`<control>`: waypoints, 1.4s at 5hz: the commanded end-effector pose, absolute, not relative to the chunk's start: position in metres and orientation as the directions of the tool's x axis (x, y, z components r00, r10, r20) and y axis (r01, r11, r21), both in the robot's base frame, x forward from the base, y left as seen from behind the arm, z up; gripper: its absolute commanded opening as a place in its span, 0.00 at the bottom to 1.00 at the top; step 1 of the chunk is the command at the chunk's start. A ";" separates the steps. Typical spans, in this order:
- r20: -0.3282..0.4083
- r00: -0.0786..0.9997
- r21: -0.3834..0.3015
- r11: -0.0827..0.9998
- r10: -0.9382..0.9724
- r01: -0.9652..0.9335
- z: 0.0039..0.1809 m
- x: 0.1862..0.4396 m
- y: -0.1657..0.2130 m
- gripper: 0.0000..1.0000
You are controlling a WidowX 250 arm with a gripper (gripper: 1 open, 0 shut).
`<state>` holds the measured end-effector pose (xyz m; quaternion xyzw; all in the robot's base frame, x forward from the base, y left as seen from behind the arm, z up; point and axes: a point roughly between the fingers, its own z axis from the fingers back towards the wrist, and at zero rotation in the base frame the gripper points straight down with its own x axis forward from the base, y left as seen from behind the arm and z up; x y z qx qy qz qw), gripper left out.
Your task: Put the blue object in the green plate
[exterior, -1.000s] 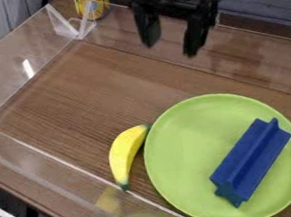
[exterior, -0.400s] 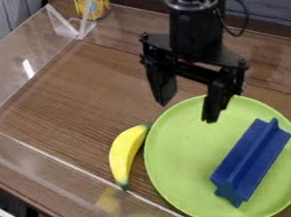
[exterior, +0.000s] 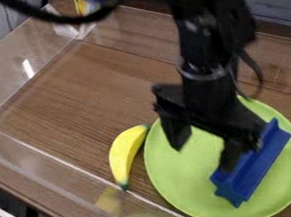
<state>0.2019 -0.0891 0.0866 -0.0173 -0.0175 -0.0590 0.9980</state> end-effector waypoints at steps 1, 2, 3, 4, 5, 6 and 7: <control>0.083 0.995 -0.058 0.996 -0.060 0.065 0.074 0.203 -0.102 1.00; 0.088 0.996 -0.084 0.996 -0.031 0.038 0.068 0.205 -0.111 1.00; 0.079 0.997 -0.110 0.994 0.009 0.000 0.071 0.207 -0.117 1.00; 0.073 0.997 -0.119 0.993 0.012 -0.003 0.072 0.204 -0.130 1.00; 0.072 0.997 -0.135 0.991 0.018 -0.008 0.074 0.204 -0.136 1.00; 0.066 0.996 -0.145 0.988 0.059 -0.049 0.067 0.203 -0.132 1.00; 0.062 0.993 -0.149 0.985 0.101 -0.090 0.062 0.201 -0.128 1.00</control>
